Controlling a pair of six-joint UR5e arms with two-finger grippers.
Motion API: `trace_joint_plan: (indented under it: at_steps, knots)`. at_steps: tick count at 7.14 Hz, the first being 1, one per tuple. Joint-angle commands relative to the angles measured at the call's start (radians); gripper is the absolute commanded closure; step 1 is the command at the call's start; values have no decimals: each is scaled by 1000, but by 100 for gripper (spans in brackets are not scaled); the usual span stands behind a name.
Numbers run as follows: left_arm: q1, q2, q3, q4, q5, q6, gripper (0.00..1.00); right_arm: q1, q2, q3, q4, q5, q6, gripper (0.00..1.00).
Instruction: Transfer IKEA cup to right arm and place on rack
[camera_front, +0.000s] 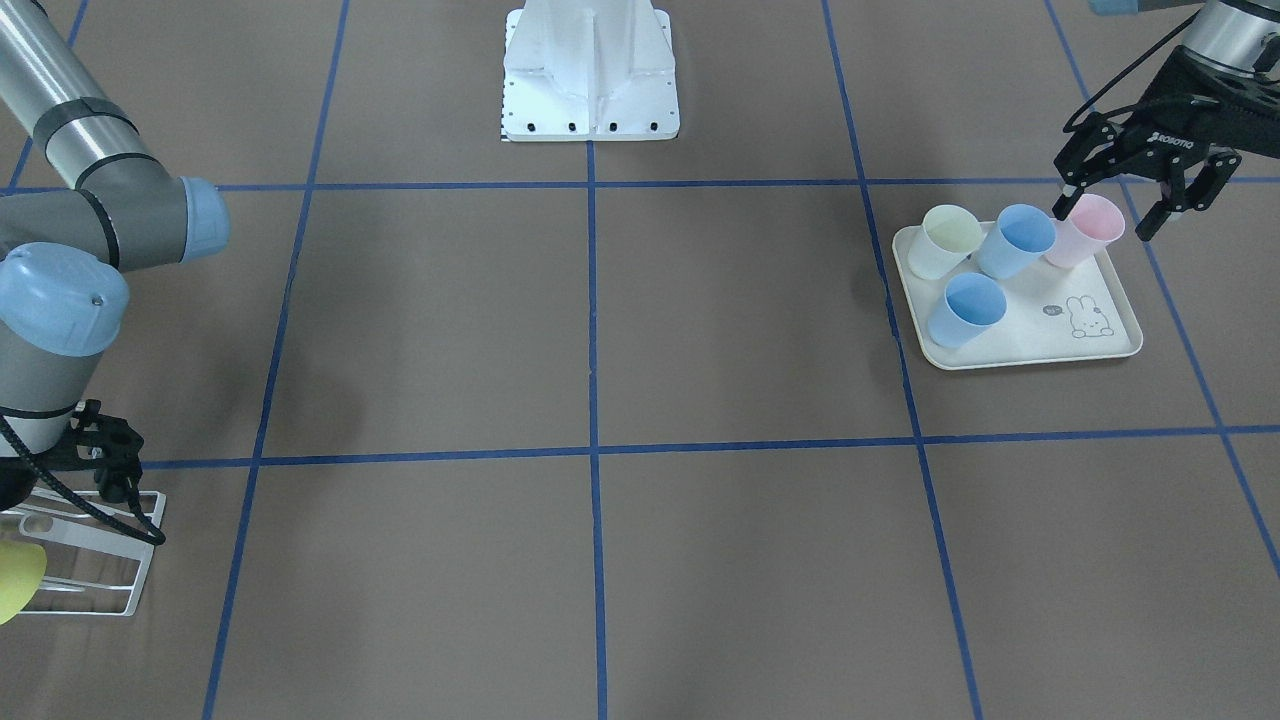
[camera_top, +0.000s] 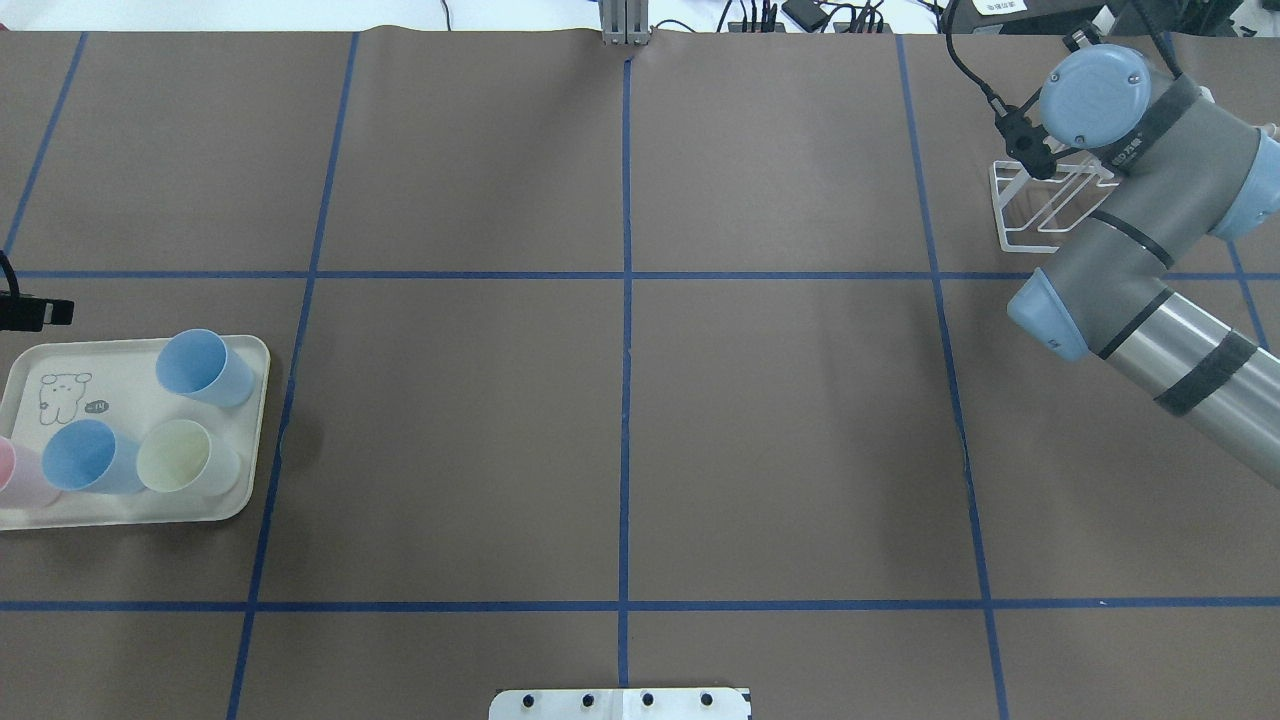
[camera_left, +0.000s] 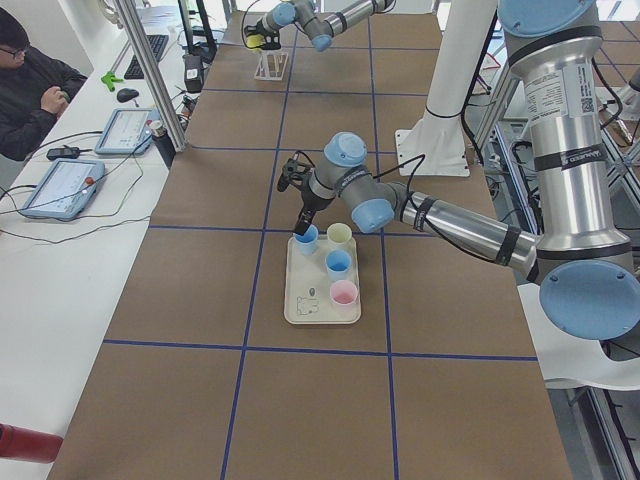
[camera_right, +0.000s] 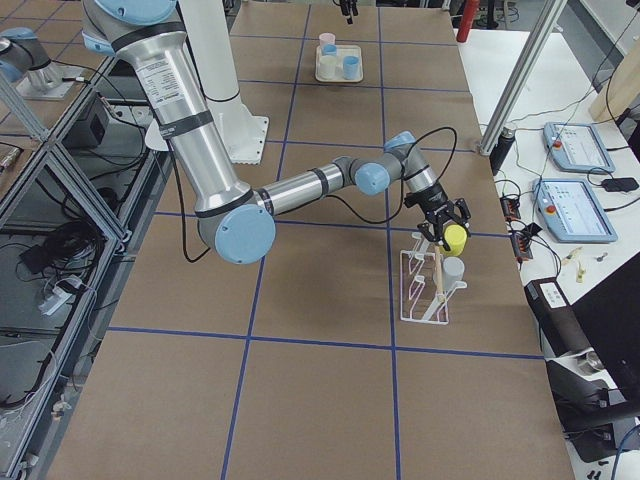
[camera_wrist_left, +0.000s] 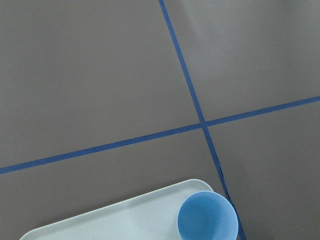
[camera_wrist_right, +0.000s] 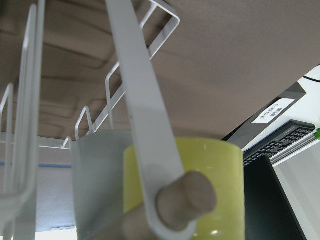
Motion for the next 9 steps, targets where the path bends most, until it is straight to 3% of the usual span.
trace_joint_plan:
  at_steps: [1,3,5,8,9]
  knots:
    - [0,1,-1,0,0,0,0,-1,1,-3,0,0,0,15]
    - [0,1,-1,0,0,0,0,-1,4,-1,1,0,2,14]
    - [0,1,-1,0,0,0,0,1,14,75,-3,15,5,13]
    - [0,1,-1,0,0,0,0,18,10,209,-16,110,31,13]
    - [0,1,-1,0,0,0,0,16,6,245,-16,174,128,12]
